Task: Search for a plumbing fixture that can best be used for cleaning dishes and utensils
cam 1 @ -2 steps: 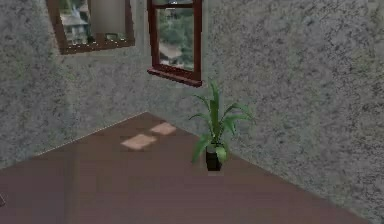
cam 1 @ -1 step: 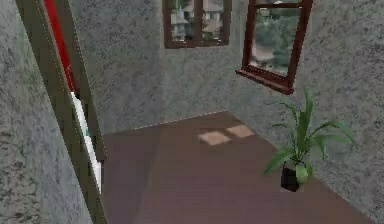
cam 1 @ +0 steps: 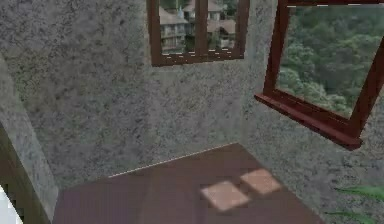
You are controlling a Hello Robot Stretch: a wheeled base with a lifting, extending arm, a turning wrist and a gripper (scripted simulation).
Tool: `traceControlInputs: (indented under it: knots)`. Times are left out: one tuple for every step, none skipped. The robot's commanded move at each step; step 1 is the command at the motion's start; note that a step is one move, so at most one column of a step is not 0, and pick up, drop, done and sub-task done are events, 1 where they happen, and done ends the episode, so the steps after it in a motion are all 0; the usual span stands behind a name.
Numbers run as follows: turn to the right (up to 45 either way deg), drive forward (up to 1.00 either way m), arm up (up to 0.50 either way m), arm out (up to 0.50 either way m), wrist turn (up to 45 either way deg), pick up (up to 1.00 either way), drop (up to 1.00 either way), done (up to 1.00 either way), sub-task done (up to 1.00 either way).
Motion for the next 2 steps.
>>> traceControlInputs:
  knots:
    - [-42.0,0.0,0.0,0.0,0.0,0.0,0.0,0.0,0.0]
    - [0.0,0.4,0.0,0.0,0.0,0.0,0.0,0.0,0.0]
